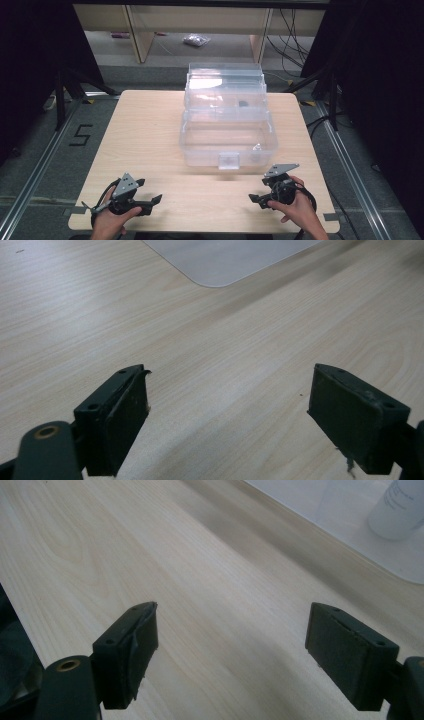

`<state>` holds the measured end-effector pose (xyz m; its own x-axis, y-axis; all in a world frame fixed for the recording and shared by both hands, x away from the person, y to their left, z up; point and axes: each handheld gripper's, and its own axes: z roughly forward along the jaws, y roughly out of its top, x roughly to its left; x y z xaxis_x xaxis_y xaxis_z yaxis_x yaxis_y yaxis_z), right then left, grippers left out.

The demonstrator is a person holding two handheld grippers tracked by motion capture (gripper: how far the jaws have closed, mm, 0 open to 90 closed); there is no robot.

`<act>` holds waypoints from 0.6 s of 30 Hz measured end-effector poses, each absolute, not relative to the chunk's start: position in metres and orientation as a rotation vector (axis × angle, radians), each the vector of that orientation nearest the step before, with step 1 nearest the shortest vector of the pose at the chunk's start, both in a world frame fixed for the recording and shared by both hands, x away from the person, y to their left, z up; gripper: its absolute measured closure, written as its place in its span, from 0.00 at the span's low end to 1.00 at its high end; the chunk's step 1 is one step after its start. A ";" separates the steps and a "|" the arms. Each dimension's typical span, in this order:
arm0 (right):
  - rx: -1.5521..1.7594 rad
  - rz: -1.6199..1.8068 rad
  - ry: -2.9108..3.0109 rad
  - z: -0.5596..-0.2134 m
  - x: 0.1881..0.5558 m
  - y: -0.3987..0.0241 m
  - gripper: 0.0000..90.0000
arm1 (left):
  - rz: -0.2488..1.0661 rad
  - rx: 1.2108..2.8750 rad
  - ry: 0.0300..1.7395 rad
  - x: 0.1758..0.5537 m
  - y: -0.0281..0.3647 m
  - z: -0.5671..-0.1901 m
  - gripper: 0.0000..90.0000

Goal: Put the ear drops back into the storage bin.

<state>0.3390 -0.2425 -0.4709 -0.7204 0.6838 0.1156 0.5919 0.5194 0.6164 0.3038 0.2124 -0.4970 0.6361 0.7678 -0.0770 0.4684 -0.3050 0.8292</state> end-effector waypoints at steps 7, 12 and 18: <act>1.131 0.985 2.610 -0.473 0.334 -0.249 0.24 | 0.425 1.961 0.982 0.303 0.212 -0.497 0.17; 1.135 0.989 2.596 -0.476 0.330 -0.253 0.24 | 0.425 1.963 0.978 0.303 0.212 -0.497 0.17; 1.173 0.997 2.593 -0.479 0.326 -0.254 0.24 | 0.424 1.958 0.979 0.303 0.212 -0.497 0.17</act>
<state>0.3260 -0.2540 -0.4785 -0.6904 0.7080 0.1483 0.6249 0.4805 0.6153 0.3031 0.2115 -0.4969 0.6308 0.7721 -0.0777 0.4712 -0.3015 0.8289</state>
